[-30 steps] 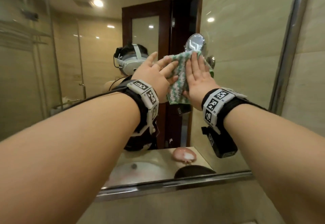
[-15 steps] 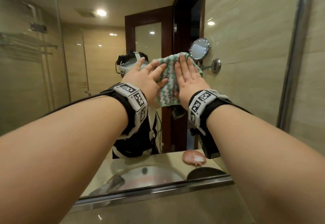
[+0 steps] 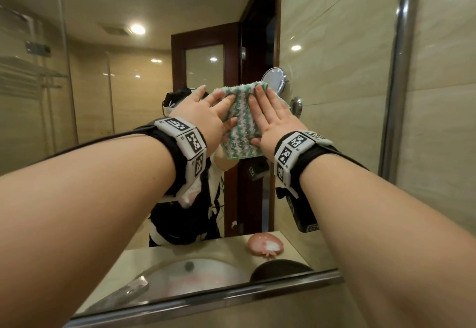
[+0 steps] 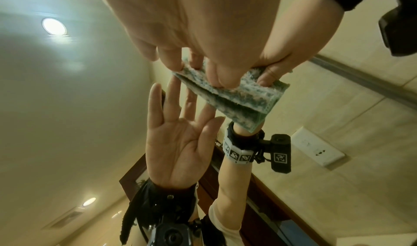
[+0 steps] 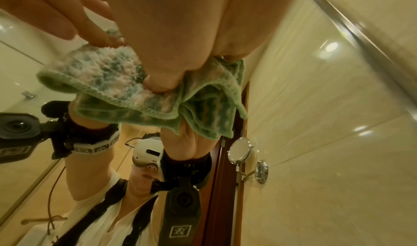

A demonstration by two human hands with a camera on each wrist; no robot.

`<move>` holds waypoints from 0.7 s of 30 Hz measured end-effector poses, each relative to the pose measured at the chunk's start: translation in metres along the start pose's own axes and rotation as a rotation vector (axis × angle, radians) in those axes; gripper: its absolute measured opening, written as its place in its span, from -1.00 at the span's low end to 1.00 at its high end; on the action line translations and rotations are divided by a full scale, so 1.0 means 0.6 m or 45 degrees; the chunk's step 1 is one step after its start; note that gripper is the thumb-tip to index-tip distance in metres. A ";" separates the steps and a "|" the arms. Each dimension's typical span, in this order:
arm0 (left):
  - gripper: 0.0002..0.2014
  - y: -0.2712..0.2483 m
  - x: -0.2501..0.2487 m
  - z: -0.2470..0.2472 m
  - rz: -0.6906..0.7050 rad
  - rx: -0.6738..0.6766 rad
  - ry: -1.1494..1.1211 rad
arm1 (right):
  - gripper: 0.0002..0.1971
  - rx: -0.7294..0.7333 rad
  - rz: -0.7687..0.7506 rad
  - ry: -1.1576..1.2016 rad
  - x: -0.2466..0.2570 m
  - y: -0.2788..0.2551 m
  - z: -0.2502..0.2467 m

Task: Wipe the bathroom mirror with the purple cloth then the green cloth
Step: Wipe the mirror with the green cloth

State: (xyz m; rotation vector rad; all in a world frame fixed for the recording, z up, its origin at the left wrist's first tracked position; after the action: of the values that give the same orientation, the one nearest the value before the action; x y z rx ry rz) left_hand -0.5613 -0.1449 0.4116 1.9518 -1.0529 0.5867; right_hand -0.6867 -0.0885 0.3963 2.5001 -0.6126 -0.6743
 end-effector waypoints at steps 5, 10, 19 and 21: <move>-0.46 0.057 -0.060 -0.043 0.078 0.014 0.061 | -0.14 0.026 0.076 0.061 -0.084 -0.015 0.033; -0.44 0.133 -0.148 -0.096 0.065 -0.086 -0.082 | -0.16 0.146 0.175 -0.070 -0.199 -0.041 0.053; -0.43 0.214 -0.267 -0.188 0.104 -0.127 -0.225 | -0.26 0.252 0.395 -0.318 -0.329 -0.083 0.074; -0.42 0.222 -0.275 -0.196 0.130 -0.120 -0.211 | -0.27 0.262 0.418 -0.325 -0.344 -0.084 0.077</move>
State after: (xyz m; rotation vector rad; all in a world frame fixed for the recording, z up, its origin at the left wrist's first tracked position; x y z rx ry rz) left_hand -0.7648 -0.0134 0.4194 1.8975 -1.2669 0.4280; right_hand -0.8586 0.0444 0.4044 2.4268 -1.2097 -0.8427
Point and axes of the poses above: each hand's wrist, its own y-axis towards the middle knuckle, its own z-axis out of the palm, x = y × z, the point moved 4 cm from there along y, towards the middle knuckle, and after that the axes turned 2 degrees about -x, right-handed, at the moved point
